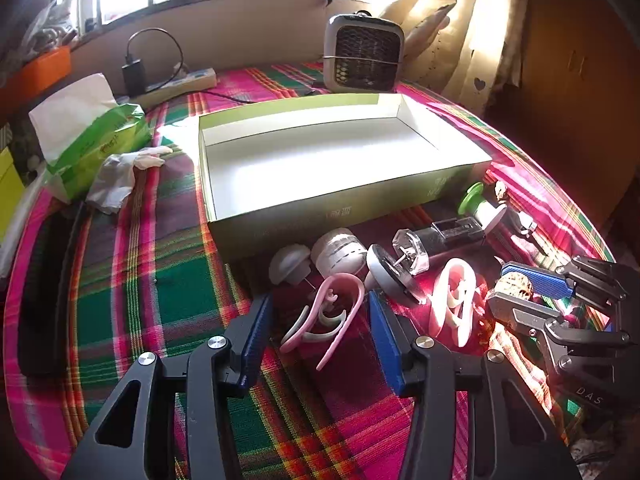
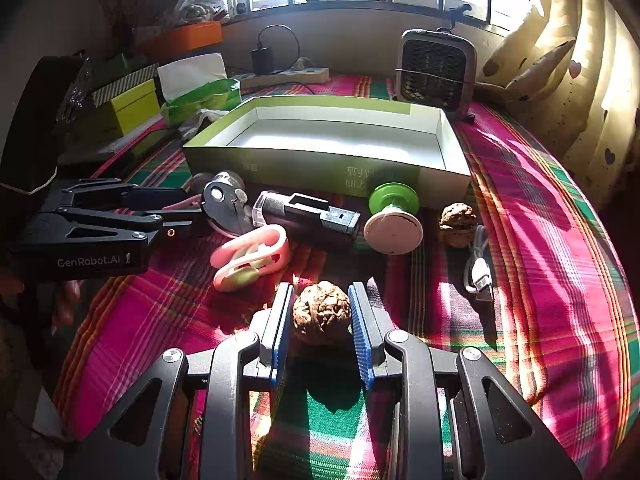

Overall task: Organize objects
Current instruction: 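Grasp the pink-and-white plastic clip with the left gripper while the right holds the walnut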

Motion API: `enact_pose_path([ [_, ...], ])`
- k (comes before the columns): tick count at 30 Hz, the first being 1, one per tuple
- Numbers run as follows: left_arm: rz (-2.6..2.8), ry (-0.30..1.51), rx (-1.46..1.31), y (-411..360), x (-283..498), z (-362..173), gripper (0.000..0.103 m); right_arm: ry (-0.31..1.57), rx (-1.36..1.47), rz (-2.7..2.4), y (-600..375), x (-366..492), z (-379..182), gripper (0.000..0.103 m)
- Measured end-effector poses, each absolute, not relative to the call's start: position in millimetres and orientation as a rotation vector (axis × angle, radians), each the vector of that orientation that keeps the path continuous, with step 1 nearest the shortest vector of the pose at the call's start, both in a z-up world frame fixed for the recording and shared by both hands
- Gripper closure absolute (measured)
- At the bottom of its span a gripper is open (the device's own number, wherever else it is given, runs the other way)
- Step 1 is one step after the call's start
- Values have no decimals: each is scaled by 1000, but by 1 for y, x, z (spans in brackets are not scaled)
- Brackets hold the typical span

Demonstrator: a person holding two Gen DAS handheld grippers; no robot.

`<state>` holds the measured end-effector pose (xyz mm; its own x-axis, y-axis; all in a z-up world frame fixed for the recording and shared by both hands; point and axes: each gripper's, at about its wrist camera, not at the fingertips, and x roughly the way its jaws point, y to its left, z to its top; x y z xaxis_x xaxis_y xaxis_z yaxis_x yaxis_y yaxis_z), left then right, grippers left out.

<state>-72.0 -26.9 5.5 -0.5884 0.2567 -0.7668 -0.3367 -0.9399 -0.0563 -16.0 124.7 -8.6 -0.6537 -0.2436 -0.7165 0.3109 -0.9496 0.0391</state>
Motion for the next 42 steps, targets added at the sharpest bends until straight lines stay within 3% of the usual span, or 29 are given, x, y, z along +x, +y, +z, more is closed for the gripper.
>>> enact_pose_path([
  [11, 2559, 144, -1221, -31, -73, 6, 76, 126, 1111, -2606, 125, -17, -9, 74],
  [35, 2496, 3, -1253, -35, -53, 8, 77, 113, 1091, -2600, 127, -17, -2, 74],
  [42, 2518, 56, -1229, -32, -42, 9, 76, 107, 1101, -2591, 127, -15, -4, 74],
])
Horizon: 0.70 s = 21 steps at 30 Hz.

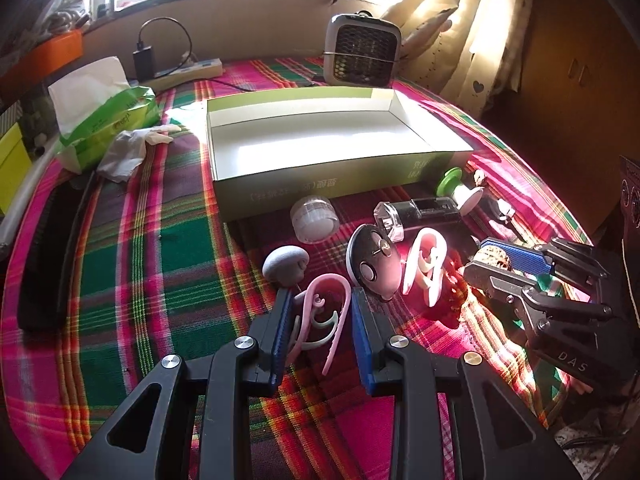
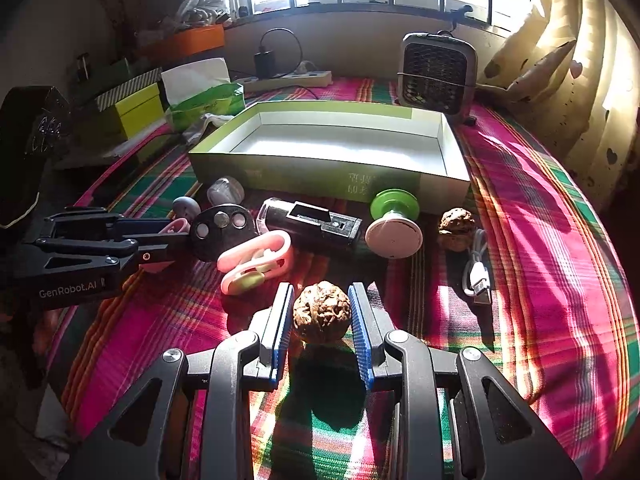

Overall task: Organize objects
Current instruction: 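Grasp the pink-and-white plastic clip with the left gripper while the right holds the walnut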

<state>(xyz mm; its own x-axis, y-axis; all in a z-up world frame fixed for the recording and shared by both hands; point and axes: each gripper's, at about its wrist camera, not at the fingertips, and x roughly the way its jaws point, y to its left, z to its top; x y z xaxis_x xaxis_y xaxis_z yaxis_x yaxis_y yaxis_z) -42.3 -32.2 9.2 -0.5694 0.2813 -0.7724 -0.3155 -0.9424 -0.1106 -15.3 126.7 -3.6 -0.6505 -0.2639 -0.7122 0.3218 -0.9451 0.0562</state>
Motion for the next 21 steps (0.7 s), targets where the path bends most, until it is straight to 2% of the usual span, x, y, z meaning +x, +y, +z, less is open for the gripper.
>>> enact_pose_path([
  [7, 2543, 55, -1193, -36, -35, 13, 73, 106, 1108, -2589, 126, -14, -4, 74],
  [17, 2517, 84, -1219, -34, -28, 5, 72, 114, 1116, -2582, 123, -14, -6, 74],
  [19, 2521, 72, -1219, -35, -30, 5, 73, 116, 1117, -2581, 123, -13, -6, 74],
  [21, 2520, 69, -1214, -36, -31, 6, 82, 117, 1118, -2582, 122, -13, -5, 74],
])
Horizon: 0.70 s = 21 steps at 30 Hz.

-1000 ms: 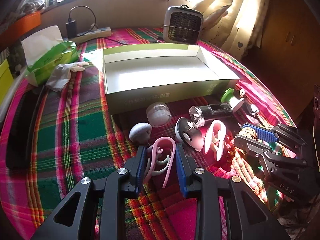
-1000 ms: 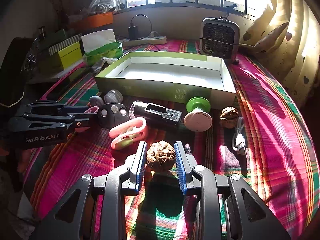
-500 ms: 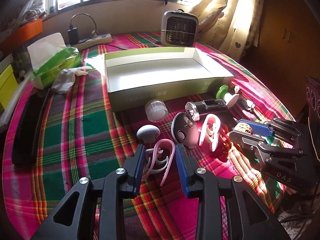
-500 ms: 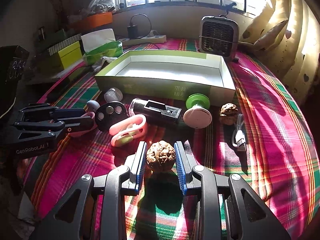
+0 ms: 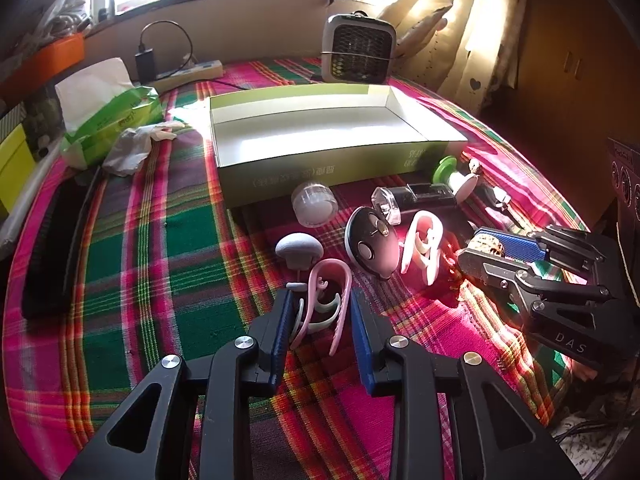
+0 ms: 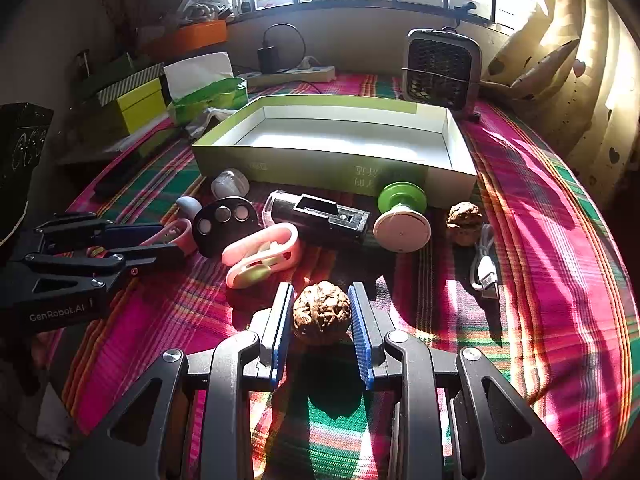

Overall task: Organize objects
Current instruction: 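Grasp the pink-and-white plastic clip with the left gripper while the right holds the walnut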

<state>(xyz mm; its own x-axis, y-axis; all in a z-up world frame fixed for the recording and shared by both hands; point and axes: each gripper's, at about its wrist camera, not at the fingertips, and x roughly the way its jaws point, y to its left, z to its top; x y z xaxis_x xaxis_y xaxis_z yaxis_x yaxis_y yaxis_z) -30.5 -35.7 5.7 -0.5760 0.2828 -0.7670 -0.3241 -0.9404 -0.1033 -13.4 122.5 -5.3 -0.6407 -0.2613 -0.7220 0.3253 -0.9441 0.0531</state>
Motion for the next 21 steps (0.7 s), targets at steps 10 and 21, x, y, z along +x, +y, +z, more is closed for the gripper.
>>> enact_pose_path([
  [10, 2518, 37, -1170, -39, -24, 12, 82, 117, 1115, -2586, 122, -14, -5, 74],
  [21, 2526, 33, -1138, -35, -27, 26, 82, 119, 1084, -2599, 124, -14, 2, 74],
])
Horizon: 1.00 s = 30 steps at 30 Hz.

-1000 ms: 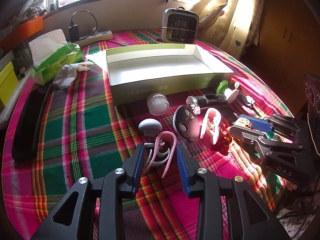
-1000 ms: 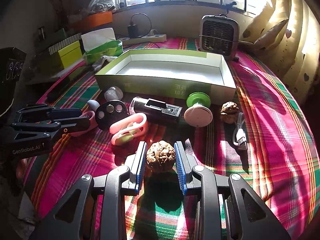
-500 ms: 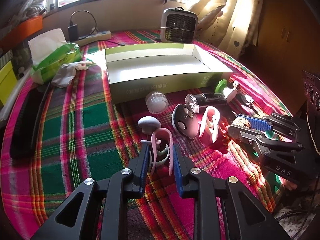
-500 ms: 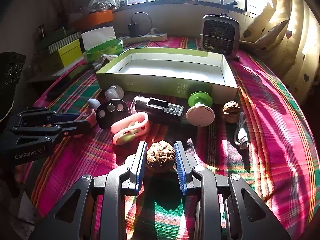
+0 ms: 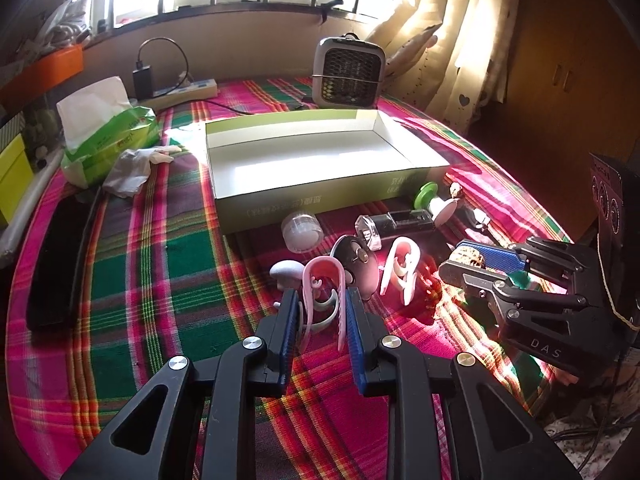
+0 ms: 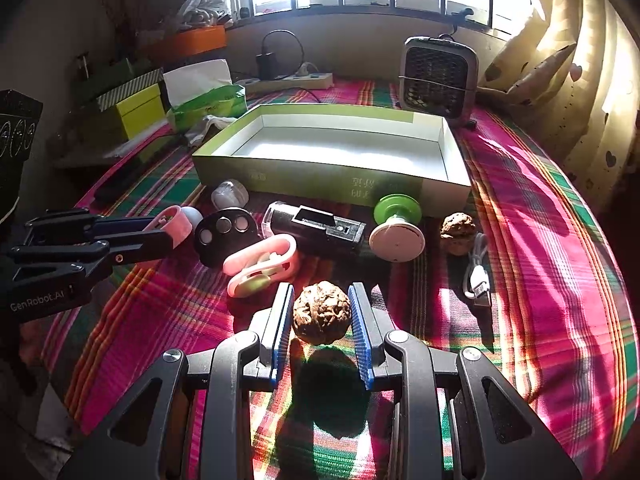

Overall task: Organize objects
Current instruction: 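Grasp the pink-and-white plastic clip with the left gripper while the right holds the walnut, then carry the clip in the left gripper and walnut in the right over the white box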

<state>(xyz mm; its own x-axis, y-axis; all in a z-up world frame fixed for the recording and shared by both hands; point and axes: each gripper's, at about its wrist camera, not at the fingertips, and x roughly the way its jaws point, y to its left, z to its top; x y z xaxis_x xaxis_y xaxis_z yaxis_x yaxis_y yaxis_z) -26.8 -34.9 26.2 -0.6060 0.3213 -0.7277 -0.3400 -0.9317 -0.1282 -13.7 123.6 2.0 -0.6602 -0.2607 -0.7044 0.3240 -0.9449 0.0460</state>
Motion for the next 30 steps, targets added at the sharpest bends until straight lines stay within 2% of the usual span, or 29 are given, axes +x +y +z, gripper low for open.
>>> enact_pose_path([
  [15, 2549, 16, -1091, -33, -51, 50, 82, 139, 1010, -2627, 125, -31, 31, 74],
  [30, 2565, -71, -1125, -33, -109, 49, 82, 91, 1027, -2595, 126, -96, 46, 74],
])
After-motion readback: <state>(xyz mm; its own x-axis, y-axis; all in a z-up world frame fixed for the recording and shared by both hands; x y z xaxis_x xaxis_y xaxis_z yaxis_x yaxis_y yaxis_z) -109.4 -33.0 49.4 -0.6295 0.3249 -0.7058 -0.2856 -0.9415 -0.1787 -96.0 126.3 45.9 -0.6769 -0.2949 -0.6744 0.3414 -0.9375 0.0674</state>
